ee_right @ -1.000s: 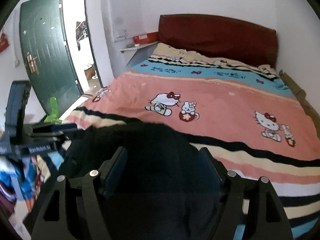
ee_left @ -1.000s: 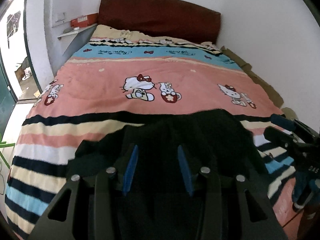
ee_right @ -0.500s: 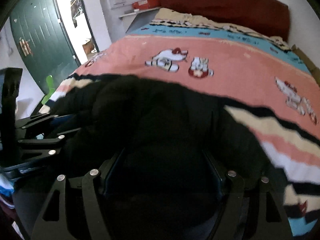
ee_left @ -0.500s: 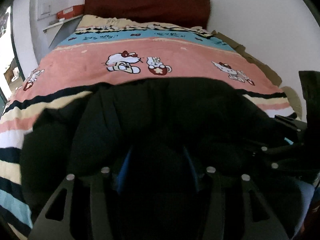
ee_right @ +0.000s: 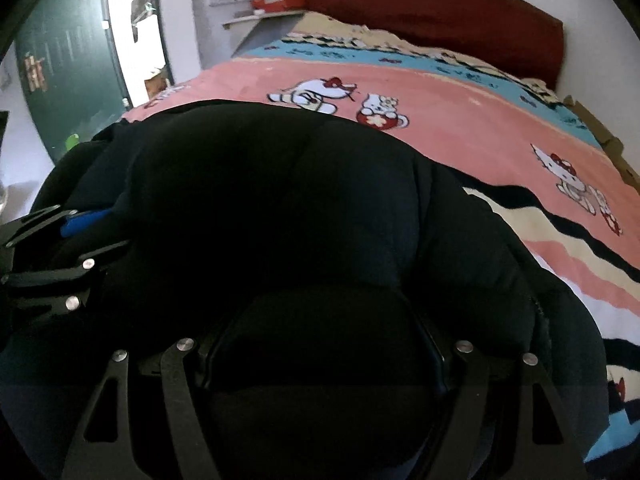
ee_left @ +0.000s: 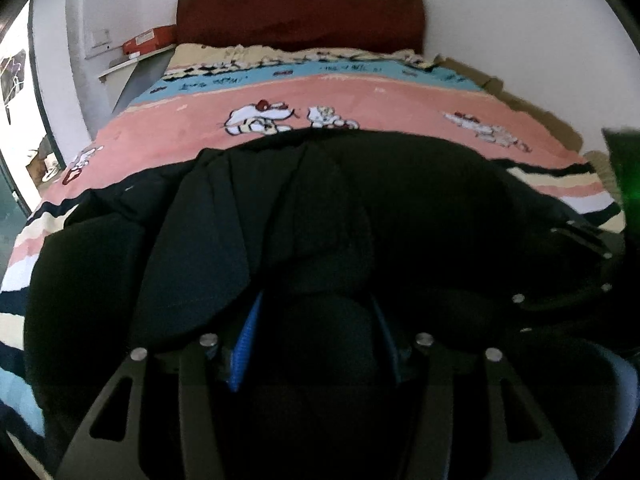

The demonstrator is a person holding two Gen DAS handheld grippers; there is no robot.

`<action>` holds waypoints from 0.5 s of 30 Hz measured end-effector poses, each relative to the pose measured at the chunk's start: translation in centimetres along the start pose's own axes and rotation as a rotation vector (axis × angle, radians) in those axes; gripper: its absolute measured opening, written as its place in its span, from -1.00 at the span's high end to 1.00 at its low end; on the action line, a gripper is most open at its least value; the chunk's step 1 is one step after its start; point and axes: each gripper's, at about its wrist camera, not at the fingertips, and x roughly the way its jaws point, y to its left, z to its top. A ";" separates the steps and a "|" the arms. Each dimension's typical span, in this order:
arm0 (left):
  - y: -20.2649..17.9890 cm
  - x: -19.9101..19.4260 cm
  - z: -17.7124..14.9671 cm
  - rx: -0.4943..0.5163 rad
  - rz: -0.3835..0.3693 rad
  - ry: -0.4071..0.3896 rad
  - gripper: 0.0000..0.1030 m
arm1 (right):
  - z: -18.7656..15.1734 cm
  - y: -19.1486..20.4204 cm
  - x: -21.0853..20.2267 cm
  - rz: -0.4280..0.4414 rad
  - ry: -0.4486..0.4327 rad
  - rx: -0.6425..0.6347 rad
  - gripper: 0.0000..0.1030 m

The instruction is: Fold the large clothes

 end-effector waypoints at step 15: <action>-2.3 -7.0 -2.2 0.012 -0.086 0.052 0.01 | -3.4 0.1 -8.9 0.103 0.032 -0.039 -0.42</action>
